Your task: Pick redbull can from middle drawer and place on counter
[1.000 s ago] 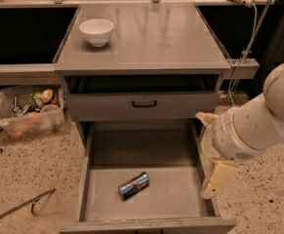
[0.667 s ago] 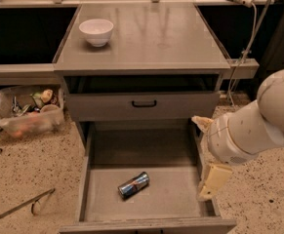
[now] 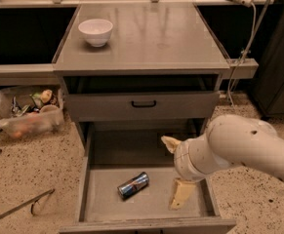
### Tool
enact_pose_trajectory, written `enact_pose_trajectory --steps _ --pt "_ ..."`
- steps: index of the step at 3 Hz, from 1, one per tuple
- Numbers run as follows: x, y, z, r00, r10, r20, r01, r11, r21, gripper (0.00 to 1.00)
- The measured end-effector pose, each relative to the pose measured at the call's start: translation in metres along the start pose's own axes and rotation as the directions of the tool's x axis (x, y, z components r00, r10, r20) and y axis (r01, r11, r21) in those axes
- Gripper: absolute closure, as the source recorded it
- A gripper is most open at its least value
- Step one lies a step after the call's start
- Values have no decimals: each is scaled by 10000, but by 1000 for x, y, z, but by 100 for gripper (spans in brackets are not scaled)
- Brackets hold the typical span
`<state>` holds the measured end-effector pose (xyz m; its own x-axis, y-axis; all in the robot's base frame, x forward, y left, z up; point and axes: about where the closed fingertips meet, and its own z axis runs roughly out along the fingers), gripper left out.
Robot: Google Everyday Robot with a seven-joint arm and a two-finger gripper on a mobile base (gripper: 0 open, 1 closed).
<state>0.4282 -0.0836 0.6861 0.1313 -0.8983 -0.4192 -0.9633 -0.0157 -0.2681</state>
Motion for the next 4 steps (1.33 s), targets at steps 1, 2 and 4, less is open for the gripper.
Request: enact_pose_trajectory --steps 1,2,4 --pt "-4 -6 66 9982 -129 578 124 9999 99 0" --pt "-4 -6 66 9982 -130 579 124 9999 99 0" --pt "1 -34 126 9850 -621 1609 641 9979 -71 0"
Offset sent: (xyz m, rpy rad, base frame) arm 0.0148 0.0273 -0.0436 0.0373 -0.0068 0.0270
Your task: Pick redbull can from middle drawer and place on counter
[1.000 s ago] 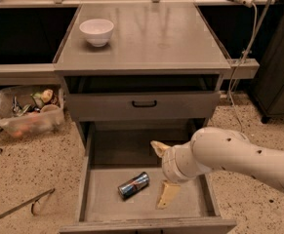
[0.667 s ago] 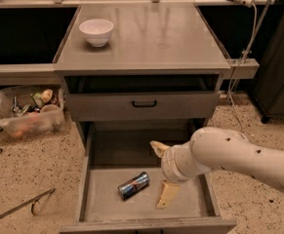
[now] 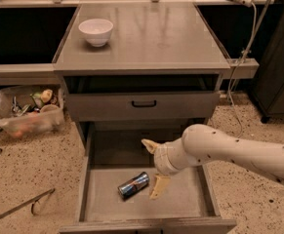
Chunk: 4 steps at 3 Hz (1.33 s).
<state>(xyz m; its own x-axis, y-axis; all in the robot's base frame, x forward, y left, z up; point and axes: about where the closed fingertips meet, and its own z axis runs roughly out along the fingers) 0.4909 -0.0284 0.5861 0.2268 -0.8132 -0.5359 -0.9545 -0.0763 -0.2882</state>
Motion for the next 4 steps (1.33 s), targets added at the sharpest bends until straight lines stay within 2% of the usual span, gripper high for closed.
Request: enact_pose_trajectory --steps 1,2,3,4 --pt "15 -3 57 9978 -260 616 282 9990 -350 0" --pt "36 7 117 9981 10 620 41 9966 -818 0" --pt "37 6 127 9972 24 751 44 9959 -901 0" --pt "44 -5 156 9961 50 884 53 9933 -1151 0"
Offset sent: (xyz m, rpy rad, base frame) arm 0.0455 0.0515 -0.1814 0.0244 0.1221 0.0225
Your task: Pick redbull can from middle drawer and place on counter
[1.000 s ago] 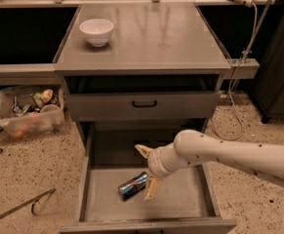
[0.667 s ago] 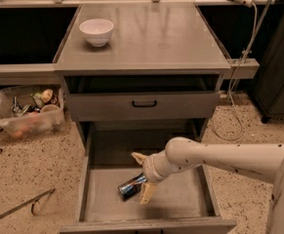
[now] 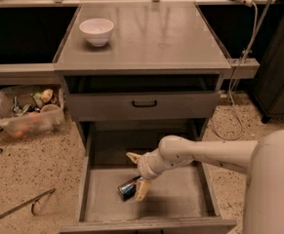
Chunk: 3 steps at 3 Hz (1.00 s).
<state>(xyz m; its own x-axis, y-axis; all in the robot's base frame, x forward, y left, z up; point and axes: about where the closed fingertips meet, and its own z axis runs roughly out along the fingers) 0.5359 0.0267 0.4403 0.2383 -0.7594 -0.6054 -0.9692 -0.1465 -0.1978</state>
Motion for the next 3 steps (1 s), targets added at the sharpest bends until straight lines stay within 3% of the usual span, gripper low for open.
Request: enact_pose_trajectory --steps 1,2,3 --pt "11 -14 34 9999 107 77 -105 9997 -205 0" --pt "29 -6 59 9995 327 -43 -329 9972 -675 0" --pt "50 11 70 9977 674 -65 -677 9944 -812 0"
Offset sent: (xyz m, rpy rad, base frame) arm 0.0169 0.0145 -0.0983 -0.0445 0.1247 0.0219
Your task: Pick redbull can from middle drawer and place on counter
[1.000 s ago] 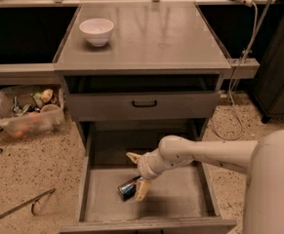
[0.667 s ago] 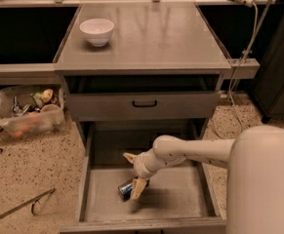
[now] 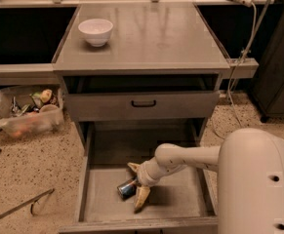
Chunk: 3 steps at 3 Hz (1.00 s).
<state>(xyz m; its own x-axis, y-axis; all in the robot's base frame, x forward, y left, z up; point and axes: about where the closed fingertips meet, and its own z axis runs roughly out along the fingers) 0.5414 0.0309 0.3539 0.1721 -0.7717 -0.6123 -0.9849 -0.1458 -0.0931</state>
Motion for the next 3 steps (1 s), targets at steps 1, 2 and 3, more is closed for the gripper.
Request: enact_pose_trajectory --steps 1,2,3 --pt "0 1 1 10000 12 5 -12 10000 -10 19" --pt "0 1 1 10000 13 6 -13 10000 -9 42" --pt "-6 1 -16 9990 306 320 -314 9992 241 65"
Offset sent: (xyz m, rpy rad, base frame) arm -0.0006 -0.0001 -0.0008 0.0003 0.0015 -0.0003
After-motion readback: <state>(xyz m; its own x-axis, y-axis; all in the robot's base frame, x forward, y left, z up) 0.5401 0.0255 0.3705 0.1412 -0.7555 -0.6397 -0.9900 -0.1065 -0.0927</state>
